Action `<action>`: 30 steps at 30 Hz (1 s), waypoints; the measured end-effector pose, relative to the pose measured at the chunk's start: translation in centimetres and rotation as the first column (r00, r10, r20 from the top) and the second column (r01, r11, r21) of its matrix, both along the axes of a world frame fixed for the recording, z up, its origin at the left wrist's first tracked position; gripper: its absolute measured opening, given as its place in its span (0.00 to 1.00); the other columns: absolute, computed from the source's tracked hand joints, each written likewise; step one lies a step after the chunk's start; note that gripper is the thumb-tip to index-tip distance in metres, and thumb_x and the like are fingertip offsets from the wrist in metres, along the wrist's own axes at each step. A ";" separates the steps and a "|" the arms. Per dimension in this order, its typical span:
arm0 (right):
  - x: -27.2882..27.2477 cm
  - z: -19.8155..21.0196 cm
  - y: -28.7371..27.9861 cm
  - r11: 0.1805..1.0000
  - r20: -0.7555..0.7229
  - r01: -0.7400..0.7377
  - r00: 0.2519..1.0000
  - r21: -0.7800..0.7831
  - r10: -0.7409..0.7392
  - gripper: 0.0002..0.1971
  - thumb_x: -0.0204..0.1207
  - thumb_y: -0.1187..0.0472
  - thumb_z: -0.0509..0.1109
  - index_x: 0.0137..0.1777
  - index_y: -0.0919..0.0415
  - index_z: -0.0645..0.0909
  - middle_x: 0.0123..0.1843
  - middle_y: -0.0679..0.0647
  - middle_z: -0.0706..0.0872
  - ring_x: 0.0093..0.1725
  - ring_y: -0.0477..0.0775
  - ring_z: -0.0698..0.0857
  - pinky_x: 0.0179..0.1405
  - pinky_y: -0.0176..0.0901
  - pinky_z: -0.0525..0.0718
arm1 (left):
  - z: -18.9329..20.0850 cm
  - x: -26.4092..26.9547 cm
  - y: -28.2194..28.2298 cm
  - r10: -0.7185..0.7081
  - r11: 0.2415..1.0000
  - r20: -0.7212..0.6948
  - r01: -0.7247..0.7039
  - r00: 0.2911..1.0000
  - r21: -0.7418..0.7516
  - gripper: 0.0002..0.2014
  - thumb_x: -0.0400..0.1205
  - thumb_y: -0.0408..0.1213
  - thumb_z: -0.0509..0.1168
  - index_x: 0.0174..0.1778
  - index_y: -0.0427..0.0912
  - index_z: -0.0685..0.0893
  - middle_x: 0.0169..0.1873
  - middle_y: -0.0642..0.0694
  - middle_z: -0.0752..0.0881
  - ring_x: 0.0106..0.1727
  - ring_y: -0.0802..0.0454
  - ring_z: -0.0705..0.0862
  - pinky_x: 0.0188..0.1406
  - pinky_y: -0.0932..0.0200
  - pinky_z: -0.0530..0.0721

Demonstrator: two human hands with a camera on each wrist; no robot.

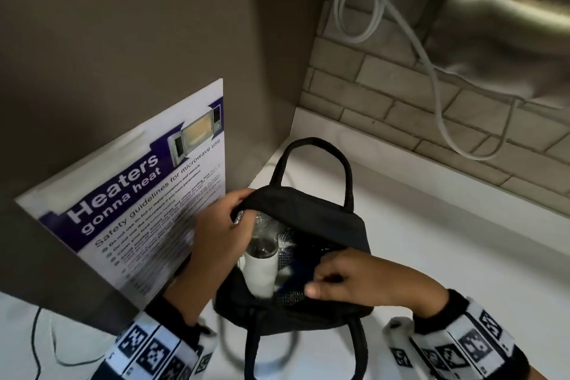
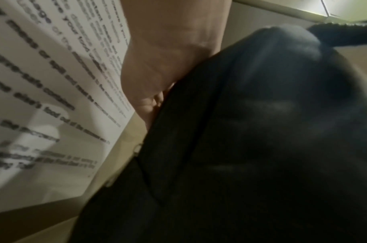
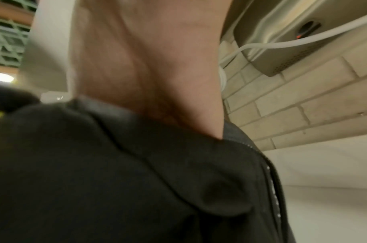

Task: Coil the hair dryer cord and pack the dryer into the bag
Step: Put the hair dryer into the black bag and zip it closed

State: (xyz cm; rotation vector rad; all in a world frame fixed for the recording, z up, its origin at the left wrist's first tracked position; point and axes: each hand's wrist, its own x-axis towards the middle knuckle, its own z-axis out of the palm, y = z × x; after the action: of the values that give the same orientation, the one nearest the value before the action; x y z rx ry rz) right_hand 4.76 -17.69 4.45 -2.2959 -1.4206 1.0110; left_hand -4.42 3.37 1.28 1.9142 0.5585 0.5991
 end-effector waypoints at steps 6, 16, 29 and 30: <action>-1.1 1.4 -1.1 0.691 0.034 0.296 0.907 0.659 -0.421 0.09 0.73 0.47 0.67 0.34 0.48 0.79 0.38 0.47 0.77 0.38 0.44 0.78 0.38 0.27 0.71 | 0.2 0.1 -0.2 0.041 0.999 0.081 -0.040 0.996 -0.011 0.18 0.77 0.27 0.64 0.58 0.51 0.86 0.48 0.58 0.89 0.52 0.66 0.86 0.53 0.70 0.82; -1.7 -1.0 -1.4 0.553 0.181 0.321 0.720 0.769 -0.670 0.06 0.76 0.64 0.65 0.40 0.60 0.83 0.42 0.47 0.75 0.45 0.40 0.77 0.46 0.22 0.71 | 0.0 -1.6 1.1 -0.081 0.983 -0.511 0.152 0.856 0.099 0.14 0.81 0.49 0.57 0.56 0.48 0.80 0.53 0.43 0.85 0.56 0.42 0.82 0.60 0.43 0.81; -3.4 -1.4 0.1 0.444 0.150 0.276 0.685 0.852 -0.713 0.11 0.80 0.60 0.56 0.38 0.57 0.77 0.42 0.43 0.75 0.45 0.48 0.76 0.45 0.43 0.74 | -1.0 -2.2 0.5 -0.304 0.831 -0.338 0.075 0.891 -0.551 0.10 0.84 0.37 0.63 0.37 0.41 0.81 0.26 0.50 0.86 0.28 0.61 0.85 0.26 0.70 0.82; -3.5 -1.3 0.1 0.471 0.168 0.277 0.690 0.838 -0.704 0.12 0.82 0.57 0.56 0.37 0.53 0.74 0.39 0.40 0.75 0.43 0.47 0.75 0.45 0.47 0.74 | -1.1 -2.3 0.1 -0.316 0.828 -0.343 0.081 0.885 -0.554 0.11 0.84 0.32 0.61 0.35 0.41 0.80 0.24 0.51 0.85 0.28 0.60 0.83 0.23 0.72 0.81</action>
State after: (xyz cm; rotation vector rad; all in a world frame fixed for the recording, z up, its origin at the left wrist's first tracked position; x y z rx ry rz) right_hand 1.26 -17.57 3.14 -2.0794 -0.8587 -0.4020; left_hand -6.69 3.49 0.21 1.5350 0.6948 -0.1272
